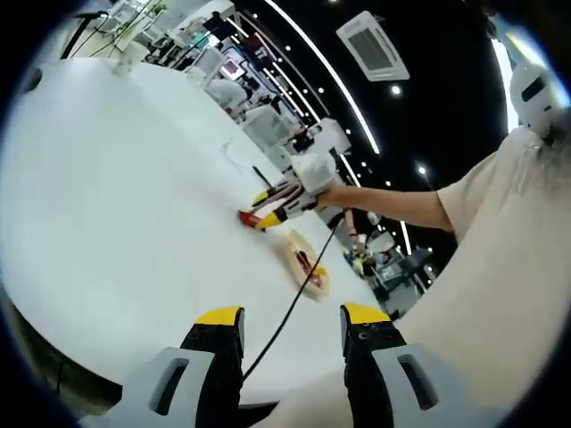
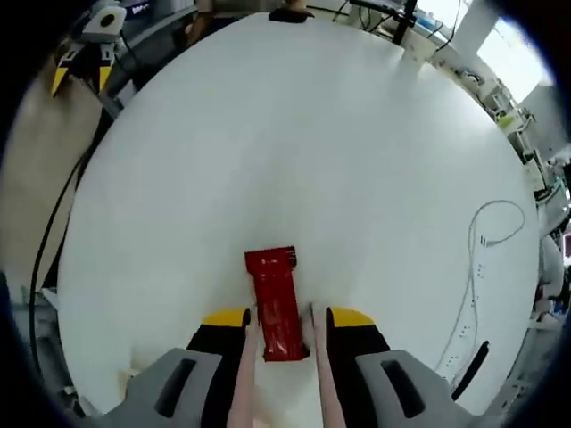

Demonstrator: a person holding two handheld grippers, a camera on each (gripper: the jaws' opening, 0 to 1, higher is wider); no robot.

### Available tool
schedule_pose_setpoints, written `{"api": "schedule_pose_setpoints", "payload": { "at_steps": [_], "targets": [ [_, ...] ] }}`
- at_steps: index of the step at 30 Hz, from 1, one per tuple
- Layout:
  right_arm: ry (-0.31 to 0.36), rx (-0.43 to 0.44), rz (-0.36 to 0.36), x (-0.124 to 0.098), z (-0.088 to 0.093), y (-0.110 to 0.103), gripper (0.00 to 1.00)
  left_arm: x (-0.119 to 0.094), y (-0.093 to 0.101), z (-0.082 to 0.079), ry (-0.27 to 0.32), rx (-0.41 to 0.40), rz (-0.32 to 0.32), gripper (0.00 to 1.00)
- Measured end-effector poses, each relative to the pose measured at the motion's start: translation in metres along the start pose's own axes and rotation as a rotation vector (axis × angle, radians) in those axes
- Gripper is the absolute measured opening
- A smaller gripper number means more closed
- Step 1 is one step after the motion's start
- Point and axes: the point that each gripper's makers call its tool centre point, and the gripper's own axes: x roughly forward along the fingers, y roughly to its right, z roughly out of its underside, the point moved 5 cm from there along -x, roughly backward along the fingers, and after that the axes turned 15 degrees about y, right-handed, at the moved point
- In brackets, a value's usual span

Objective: Place the target food into the container with the food tongs after gripping and lifting it, then release it inside without dropping or visibly crushing the food.

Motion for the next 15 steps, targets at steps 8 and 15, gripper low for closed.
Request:
{"api": "schedule_pose_setpoints", "payload": {
  "at_steps": [8,15],
  "targets": [
    [-0.046,-0.031,-0.024,-0.0018,0.0045,-0.0014,0.31,-0.0004,0.0012,-0.0002,-0.006,0.005,0.004,0.42],
    [-0.042,-0.029,-0.019,-0.002,0.0032,-0.0043,0.28,-0.0022,0.0005,0.0007,-0.001,0.002,-0.001,0.42]
  ]
}}
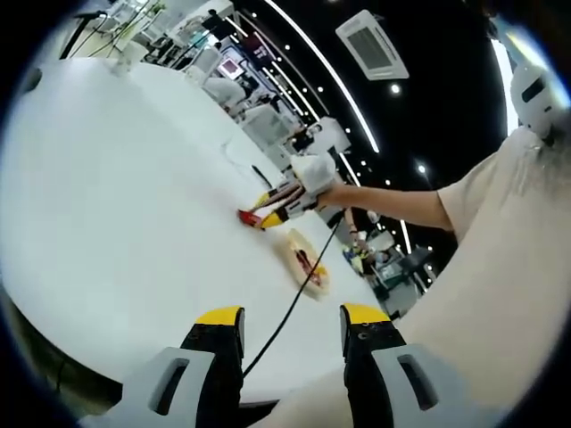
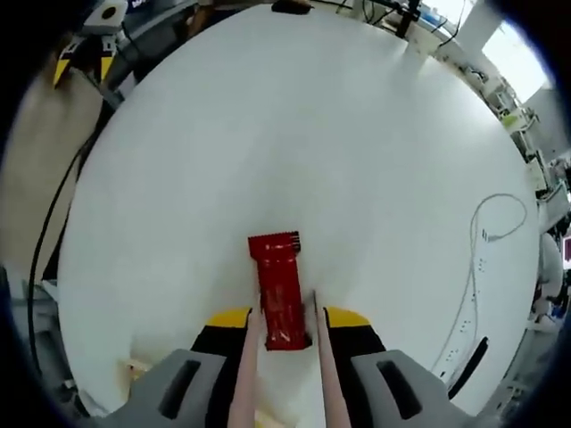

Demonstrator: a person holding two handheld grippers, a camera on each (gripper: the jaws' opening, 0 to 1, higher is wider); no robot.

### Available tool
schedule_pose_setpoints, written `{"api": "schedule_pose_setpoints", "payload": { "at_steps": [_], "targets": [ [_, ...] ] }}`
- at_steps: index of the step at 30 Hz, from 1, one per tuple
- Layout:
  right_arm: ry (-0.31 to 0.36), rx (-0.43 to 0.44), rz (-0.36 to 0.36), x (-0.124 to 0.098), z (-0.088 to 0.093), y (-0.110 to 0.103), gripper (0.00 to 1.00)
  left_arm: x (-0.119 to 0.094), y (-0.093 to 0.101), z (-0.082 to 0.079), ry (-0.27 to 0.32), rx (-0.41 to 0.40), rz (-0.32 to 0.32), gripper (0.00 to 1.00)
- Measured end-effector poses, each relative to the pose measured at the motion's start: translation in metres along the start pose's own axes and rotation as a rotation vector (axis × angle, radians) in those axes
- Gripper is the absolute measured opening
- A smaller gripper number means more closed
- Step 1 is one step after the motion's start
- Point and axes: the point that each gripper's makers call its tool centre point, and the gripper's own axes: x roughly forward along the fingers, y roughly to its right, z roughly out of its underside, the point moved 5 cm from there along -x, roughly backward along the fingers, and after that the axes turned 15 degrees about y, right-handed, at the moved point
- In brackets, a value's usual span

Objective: Place the target food into the container with the food tongs after gripping and lifting it, then release it inside without dropping or visibly crushing the food.

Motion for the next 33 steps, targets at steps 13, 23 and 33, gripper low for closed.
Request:
{"api": "schedule_pose_setpoints", "payload": {
  "at_steps": [13,23,33],
  "targets": [
    [0.0,0.13,0.074,-0.002,0.003,-0.006,0.21,-0.002,0.0,0.001,0.003,-0.006,-0.003,0.42],
    [0.093,0.247,0.155,-0.016,0.0,-0.013,0.21,0.001,0.003,-0.003,0.0,0.008,0.004,0.41],
    [0.293,0.468,0.304,-0.053,-0.011,-0.017,0.21,0.011,0.016,-0.008,-0.015,0.046,0.048,0.41]
  ]
}}
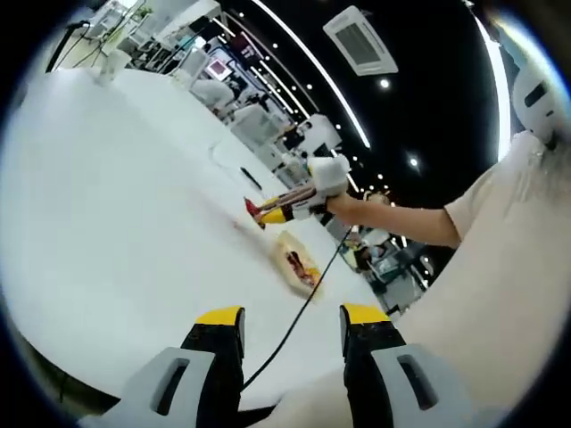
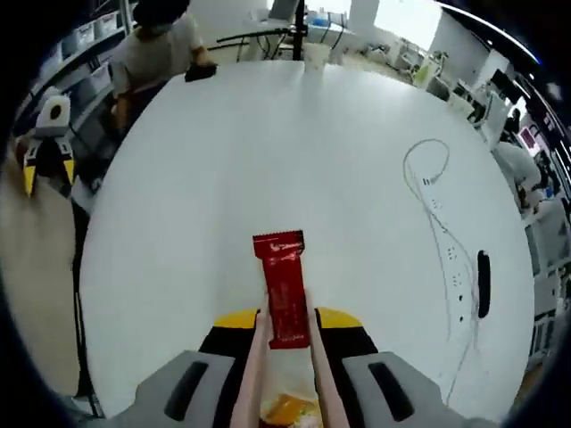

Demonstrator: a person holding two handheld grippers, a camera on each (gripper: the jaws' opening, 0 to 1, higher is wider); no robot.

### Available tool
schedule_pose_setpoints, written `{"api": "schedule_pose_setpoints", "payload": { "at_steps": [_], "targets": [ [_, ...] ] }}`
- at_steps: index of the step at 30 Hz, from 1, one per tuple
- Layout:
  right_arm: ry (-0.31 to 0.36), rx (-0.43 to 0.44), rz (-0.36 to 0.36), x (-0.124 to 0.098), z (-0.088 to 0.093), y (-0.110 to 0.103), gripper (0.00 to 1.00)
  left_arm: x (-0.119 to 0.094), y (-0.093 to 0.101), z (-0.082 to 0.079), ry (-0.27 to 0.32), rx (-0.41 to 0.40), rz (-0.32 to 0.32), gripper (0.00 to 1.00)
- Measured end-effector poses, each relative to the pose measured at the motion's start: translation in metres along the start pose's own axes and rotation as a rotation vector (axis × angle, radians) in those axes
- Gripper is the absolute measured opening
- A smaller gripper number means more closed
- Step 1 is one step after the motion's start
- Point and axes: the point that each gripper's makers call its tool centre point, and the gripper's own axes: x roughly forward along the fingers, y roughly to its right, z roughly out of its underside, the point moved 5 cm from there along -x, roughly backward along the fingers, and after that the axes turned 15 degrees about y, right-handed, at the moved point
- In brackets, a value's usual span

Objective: Place the target food into the container with the food tongs after gripping and lifting it, then release it inside without dropping or visibly crushing the food.

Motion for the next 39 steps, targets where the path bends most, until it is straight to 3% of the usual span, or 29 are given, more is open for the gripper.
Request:
{"api": "schedule_pose_setpoints", "payload": {
  "at_steps": [5,8,16,28,39],
  "targets": [
    [0.106,0.145,0.07,-0.026,-0.006,-0.002,0.21,0.002,0.006,-0.005,-0.005,0.025,0.02,0.41],
    [0.132,0.172,0.096,-0.038,-0.006,-0.004,0.21,0.003,0.008,-0.006,-0.008,0.036,0.029,0.41],
    [0.166,0.189,0.137,-0.063,-0.005,-0.012,0.22,0.008,0.017,-0.006,-0.021,0.06,0.057,0.41],
    [0.312,0.257,0.265,-0.108,-0.017,-0.008,0.22,0.023,0.044,-0.003,-0.069,0.124,0.141,0.41],
    [0.386,0.284,0.375,-0.159,-0.006,-0.01,0.22,0.036,0.063,0.004,-0.105,0.164,0.211,0.41]
  ]
}}
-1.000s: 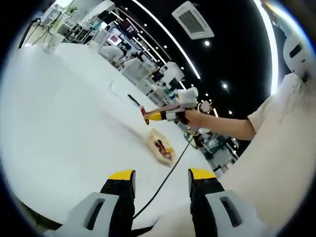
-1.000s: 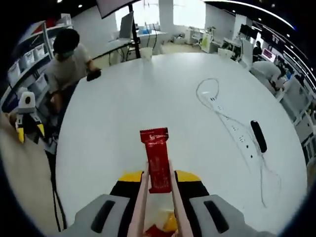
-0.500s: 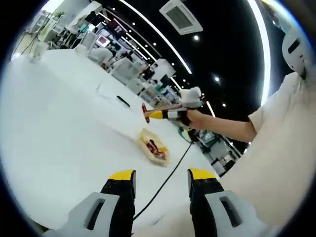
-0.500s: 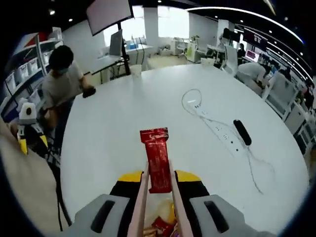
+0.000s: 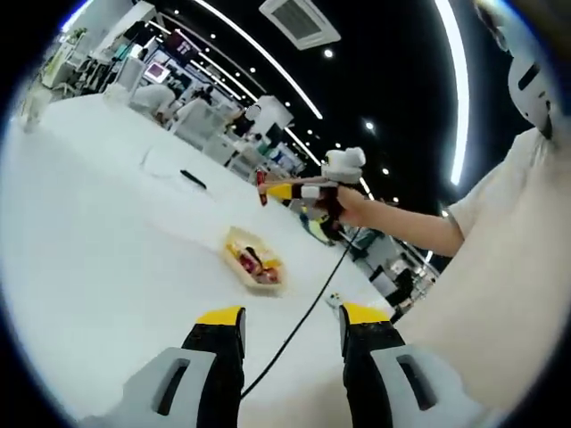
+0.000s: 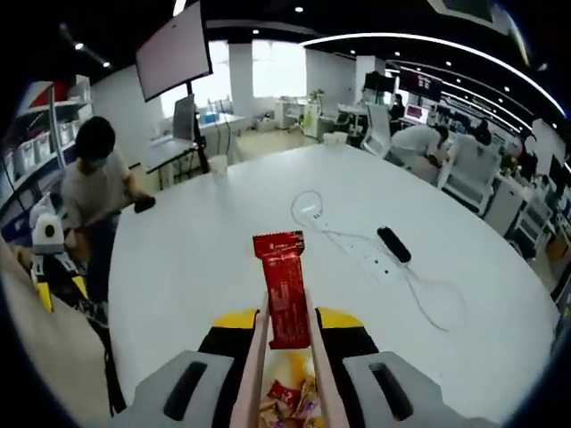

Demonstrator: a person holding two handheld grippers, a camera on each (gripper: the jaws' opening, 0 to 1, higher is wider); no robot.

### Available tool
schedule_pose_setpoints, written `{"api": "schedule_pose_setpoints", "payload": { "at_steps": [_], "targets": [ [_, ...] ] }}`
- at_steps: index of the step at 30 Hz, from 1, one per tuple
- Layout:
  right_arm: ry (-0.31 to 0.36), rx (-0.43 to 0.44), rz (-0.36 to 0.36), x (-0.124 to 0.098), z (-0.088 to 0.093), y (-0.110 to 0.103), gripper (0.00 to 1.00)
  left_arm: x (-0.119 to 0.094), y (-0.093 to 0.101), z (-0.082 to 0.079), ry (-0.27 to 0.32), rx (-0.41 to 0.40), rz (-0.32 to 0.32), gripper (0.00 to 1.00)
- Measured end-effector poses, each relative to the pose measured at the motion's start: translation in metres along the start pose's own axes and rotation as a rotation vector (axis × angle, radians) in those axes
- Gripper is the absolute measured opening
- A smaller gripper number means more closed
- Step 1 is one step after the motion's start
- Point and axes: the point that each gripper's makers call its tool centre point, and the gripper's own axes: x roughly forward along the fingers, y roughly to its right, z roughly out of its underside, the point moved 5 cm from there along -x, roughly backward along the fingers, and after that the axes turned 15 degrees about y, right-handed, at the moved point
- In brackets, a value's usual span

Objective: Place the target food into the container with the food tongs after gripping and lifting it, then release it inside without dropping or visibly crushing the food.

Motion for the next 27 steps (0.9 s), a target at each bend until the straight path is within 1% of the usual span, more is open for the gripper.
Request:
{"api": "schedule_pose_setpoints", "payload": {
  "at_steps": [3,6,11,16,18,22,24,27],
  "targets": [
    [0.04,0.022,0.04,-0.013,-0.006,0.007,0.22,0.008,0.004,0.001,-0.021,0.01,0.027,0.41],
    [0.057,0.013,0.057,-0.021,-0.01,0.009,0.22,0.016,0.009,0.001,-0.037,0.024,0.055,0.41],
    [0.073,0.02,0.085,-0.035,-0.009,0.014,0.22,0.027,0.012,0.001,-0.049,0.031,0.077,0.41],
    [0.107,0.048,0.121,-0.05,-0.008,0.022,0.22,0.036,0.018,0.001,-0.065,0.046,0.1,0.41],
    [0.111,0.061,0.132,-0.057,-0.005,0.024,0.22,0.039,0.019,0.001,-0.073,0.049,0.109,0.41],
    [0.112,0.059,0.143,-0.067,-0.005,0.026,0.22,0.045,0.022,0.002,-0.084,0.06,0.129,0.41],
    [0.113,0.07,0.135,-0.072,-0.005,0.025,0.22,0.048,0.024,0.003,-0.088,0.063,0.138,0.41],
    [0.11,0.058,0.14,-0.079,-0.006,0.026,0.22,0.051,0.026,0.003,-0.091,0.064,0.15,0.41]
  ]
}}
